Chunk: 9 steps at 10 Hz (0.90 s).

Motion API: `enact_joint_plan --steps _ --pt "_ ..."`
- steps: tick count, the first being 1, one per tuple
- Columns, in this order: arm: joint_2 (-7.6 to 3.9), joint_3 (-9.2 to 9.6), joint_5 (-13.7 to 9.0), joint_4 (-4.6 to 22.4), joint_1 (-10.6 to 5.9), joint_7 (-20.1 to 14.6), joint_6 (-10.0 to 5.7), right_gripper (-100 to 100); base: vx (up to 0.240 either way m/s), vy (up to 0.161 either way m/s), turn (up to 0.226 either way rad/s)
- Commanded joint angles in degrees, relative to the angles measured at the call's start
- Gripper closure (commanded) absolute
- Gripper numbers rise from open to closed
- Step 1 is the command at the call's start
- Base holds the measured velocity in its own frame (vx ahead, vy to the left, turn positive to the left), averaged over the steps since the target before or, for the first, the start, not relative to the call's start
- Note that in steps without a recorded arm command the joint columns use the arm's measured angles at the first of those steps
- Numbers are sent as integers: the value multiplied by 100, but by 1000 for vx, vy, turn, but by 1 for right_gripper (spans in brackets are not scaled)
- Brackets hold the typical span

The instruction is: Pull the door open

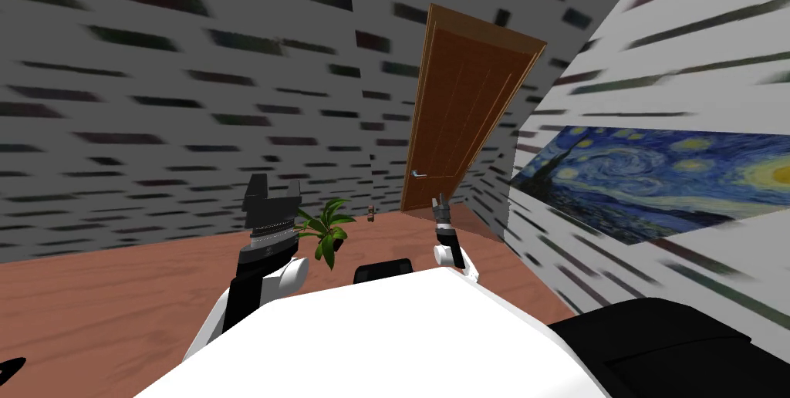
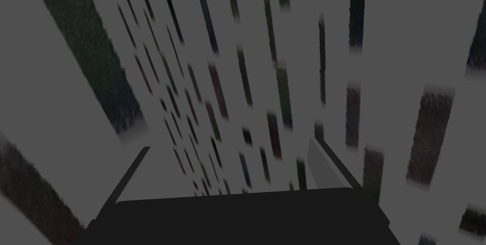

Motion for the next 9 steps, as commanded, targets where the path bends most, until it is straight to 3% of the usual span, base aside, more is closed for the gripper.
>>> enact_joint_plan --steps 1,9 --pt "-61 -9 -11 275 -77 -70 -51 -100 97 -42 98" --pt "-339 -35 -60 1491 -335 -396 -281 -100 89 -45 84"
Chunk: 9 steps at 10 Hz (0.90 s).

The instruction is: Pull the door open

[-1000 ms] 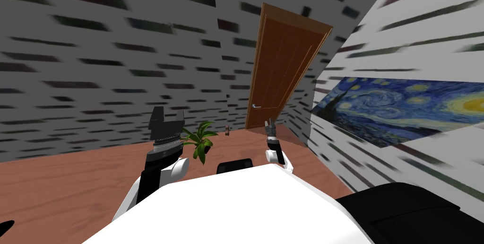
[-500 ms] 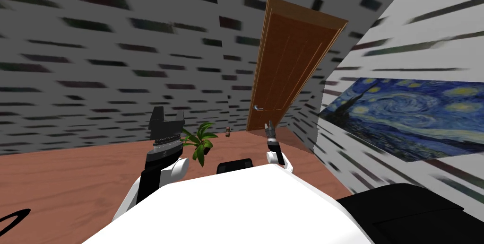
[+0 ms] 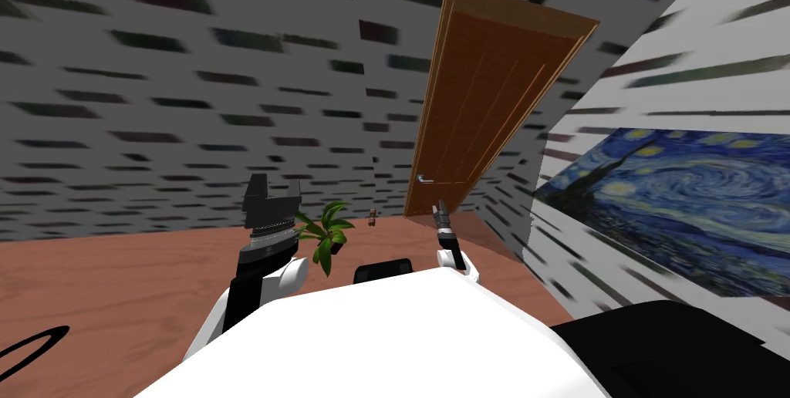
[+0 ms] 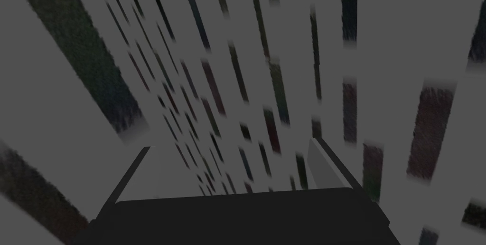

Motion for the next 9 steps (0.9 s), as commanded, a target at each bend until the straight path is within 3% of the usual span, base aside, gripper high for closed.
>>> enact_joint_plan --steps 1,9 --pt "-48 -3 -8 259 -53 -71 -61 -100 87 -37 83" --pt "-266 -24 -48 1262 -266 -340 -250 -100 76 -41 69"
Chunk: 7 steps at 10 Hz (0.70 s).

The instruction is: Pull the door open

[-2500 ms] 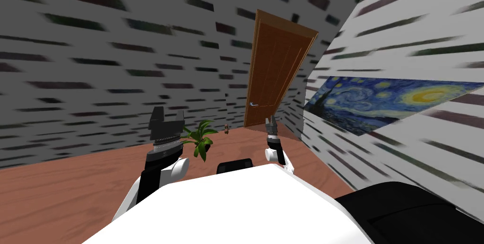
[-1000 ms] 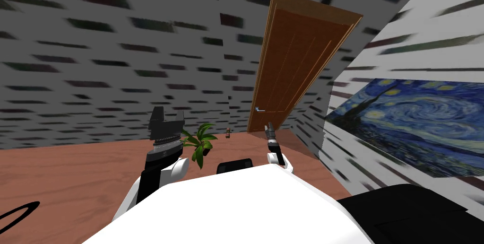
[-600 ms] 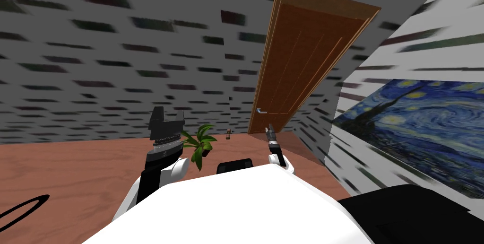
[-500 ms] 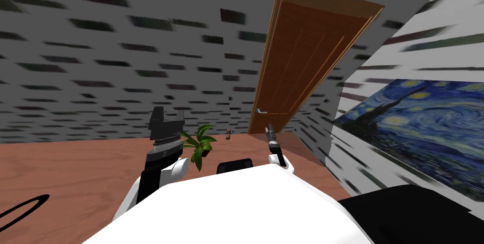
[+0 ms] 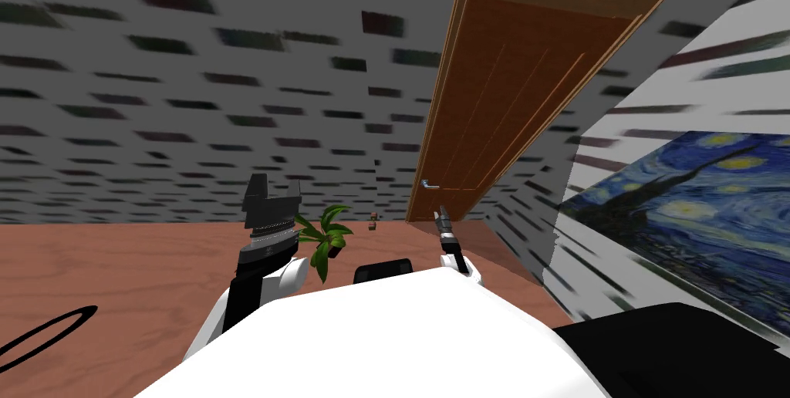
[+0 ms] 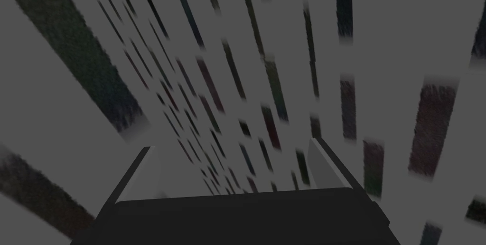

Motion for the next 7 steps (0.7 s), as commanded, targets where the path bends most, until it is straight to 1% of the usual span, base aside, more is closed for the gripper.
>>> enact_joint_plan --steps 1,7 --pt "-52 -6 -10 216 -46 -68 -33 -100 105 -52 77" --pt "-210 -22 -41 964 -205 -269 -174 -100 83 -54 68"
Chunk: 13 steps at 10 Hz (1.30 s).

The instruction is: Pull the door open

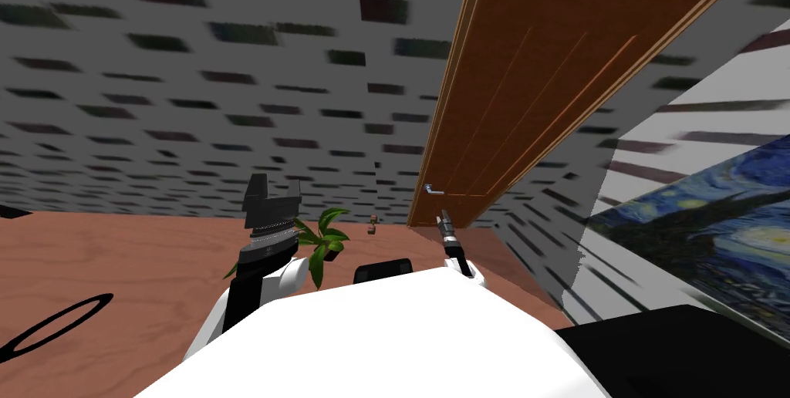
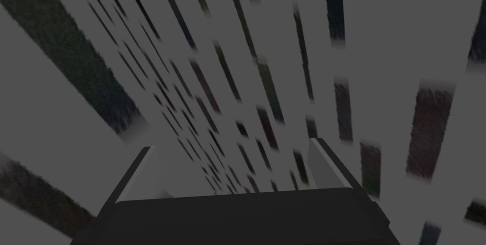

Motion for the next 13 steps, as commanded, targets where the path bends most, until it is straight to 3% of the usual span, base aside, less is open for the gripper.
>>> enact_joint_plan --steps 1,4,7,10,13 --pt "-32 -3 -6 179 -34 -47 -35 -100 89 -47 65" --pt "-137 -13 -27 682 -141 -182 -130 -100 115 -68 92" --pt "-172 -17 -34 855 -177 -228 -162 -100 65 -46 33" --pt "-258 -26 -51 1280 -268 -342 -243 -100 90 -64 75" --pt "-142 -140 -102 1423 -427 -180 -256 -100 117 -70 93"
